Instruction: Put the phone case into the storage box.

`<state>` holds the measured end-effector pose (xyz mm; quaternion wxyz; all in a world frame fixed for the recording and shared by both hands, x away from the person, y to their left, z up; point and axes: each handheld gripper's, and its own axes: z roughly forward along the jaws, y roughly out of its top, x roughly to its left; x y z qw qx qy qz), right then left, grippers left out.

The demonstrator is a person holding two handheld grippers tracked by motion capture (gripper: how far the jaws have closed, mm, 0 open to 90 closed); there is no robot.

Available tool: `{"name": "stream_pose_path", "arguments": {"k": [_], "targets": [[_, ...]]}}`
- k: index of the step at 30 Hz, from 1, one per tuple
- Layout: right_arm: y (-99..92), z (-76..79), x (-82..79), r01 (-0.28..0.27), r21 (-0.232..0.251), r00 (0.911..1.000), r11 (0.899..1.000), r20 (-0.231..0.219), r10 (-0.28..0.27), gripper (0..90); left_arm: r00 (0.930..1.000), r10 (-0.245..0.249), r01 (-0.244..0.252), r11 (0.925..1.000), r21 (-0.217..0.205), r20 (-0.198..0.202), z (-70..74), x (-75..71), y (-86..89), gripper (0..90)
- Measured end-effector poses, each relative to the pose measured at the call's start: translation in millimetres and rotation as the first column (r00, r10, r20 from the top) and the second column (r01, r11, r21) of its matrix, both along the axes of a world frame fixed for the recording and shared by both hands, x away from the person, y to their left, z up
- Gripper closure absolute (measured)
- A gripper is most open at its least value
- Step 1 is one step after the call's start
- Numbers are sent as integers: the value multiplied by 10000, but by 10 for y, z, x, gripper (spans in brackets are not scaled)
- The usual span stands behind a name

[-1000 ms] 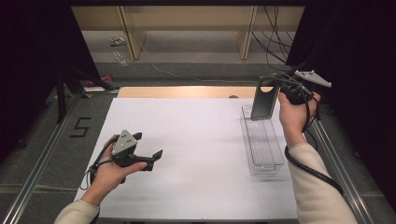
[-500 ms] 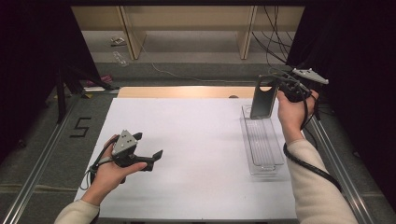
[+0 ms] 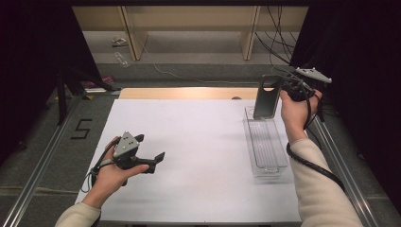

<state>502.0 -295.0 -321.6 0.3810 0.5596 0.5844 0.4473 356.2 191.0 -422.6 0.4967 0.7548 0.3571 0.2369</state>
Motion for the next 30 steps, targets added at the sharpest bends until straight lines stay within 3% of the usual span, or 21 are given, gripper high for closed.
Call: {"name": "stream_pose_path", "arguments": {"k": [30], "targets": [[18,-50,154,195,-163,9994,9997,-298,-200,887,10000,9,-9,10000,-55,-19,-2,2,2,25]]}}
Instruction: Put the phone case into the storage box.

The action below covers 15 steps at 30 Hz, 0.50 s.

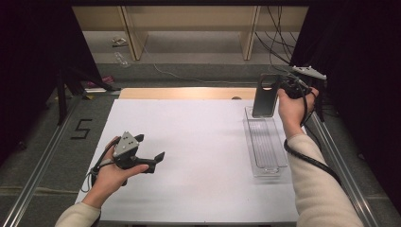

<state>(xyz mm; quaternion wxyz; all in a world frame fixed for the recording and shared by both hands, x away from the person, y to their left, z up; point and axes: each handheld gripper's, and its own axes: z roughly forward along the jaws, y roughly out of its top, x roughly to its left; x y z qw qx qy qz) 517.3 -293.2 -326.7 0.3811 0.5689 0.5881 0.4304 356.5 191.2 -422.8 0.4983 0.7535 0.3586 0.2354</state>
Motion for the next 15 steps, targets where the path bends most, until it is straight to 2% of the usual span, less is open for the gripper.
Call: {"name": "stream_pose_path", "arguments": {"k": [15], "targets": [[-9,-41,59,118,-46,9998,9999,-158,-119,887,10000,-16,16,10000,38,1,-2,2,1,25]]}}
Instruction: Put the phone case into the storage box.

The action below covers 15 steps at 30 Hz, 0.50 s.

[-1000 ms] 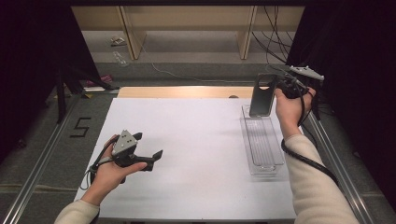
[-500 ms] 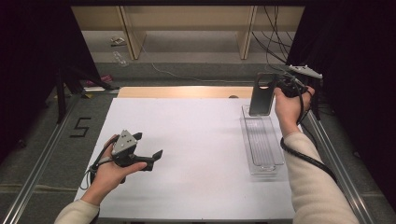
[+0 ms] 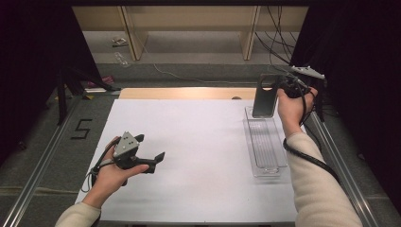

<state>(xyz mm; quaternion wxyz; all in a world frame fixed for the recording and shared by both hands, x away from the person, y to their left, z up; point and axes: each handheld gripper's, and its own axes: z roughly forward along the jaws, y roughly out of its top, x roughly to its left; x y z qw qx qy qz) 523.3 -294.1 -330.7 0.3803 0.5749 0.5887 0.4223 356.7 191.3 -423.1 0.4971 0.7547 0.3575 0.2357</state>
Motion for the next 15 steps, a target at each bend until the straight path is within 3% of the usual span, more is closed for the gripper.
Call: {"name": "stream_pose_path", "arguments": {"k": [15], "targets": [[5,-40,49,54,-86,9999,9999,-113,-55,886,10000,-11,11,10000,19,-6,-2,1,2,25]]}}
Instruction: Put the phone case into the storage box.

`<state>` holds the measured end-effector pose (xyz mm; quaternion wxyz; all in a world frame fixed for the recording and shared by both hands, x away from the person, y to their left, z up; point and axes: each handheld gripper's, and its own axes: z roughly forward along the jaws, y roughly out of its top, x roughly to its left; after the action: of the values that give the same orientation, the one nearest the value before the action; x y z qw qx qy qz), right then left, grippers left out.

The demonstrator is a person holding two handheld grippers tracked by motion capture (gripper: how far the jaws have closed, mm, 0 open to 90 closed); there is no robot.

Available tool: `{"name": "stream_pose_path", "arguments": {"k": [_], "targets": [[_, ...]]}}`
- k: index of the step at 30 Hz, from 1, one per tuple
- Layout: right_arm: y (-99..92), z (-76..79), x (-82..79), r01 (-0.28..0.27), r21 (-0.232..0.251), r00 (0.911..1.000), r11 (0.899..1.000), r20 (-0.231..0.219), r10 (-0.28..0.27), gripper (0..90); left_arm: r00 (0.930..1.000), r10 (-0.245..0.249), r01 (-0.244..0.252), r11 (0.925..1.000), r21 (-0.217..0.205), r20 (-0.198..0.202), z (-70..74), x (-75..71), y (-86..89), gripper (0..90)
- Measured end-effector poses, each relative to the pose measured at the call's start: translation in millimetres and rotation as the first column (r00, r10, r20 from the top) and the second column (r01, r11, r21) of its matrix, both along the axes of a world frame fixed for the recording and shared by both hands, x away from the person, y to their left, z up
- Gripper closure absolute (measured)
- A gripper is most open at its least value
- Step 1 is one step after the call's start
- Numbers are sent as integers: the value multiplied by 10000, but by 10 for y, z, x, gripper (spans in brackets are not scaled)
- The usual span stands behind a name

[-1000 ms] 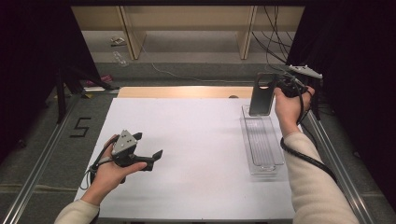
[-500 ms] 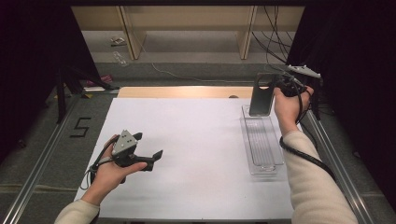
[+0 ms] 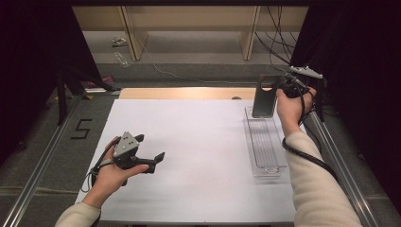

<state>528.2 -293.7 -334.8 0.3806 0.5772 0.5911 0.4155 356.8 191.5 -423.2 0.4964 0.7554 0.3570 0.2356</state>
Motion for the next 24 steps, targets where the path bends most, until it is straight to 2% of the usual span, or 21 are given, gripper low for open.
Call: {"name": "stream_pose_path", "arguments": {"k": [24], "targets": [[46,-24,49,5,-49,9999,10000,-100,-5,886,10000,-3,3,10000,6,5,0,1,0,25]]}}
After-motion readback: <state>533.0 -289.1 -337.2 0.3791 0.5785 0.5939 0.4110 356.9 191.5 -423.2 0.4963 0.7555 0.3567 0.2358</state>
